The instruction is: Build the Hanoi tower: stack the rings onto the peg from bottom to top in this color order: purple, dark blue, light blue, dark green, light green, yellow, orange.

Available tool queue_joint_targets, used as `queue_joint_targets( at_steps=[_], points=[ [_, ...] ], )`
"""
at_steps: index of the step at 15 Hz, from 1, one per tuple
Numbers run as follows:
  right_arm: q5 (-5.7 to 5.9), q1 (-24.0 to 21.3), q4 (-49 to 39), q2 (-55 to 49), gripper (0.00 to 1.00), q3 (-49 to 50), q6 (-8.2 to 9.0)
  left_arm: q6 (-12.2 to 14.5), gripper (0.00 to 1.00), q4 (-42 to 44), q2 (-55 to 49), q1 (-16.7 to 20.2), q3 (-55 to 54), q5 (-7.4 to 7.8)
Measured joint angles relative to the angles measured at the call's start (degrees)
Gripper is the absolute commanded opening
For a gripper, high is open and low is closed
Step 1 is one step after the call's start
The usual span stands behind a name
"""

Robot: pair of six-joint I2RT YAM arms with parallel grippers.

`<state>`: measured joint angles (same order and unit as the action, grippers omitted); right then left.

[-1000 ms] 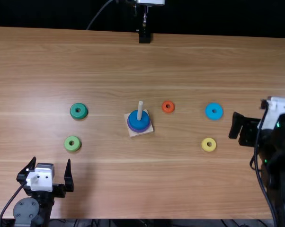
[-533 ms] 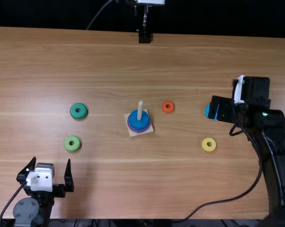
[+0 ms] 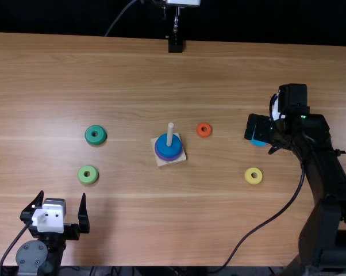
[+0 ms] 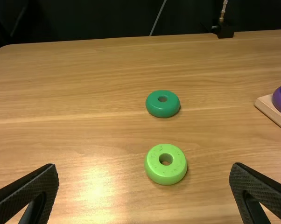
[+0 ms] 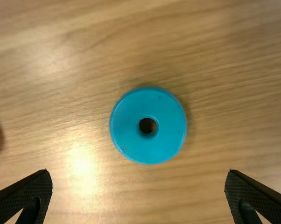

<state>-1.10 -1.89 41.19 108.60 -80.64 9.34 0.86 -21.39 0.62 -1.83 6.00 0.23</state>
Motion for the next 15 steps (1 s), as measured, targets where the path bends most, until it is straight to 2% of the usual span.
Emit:
queue_joint_targets(
  at_steps=[8,15],
  points=[
    [0.02,0.0,0.2,8.2,1.00,-5.0,-0.02,0.0,1.00,0.0,0.0,0.0,0.0,0.02],
    [0.07,0.0,0.3,11.1,1.00,-7.6,-0.07,0.0,1.00,0.0,0.0,0.0,0.0,0.02]
  ],
)
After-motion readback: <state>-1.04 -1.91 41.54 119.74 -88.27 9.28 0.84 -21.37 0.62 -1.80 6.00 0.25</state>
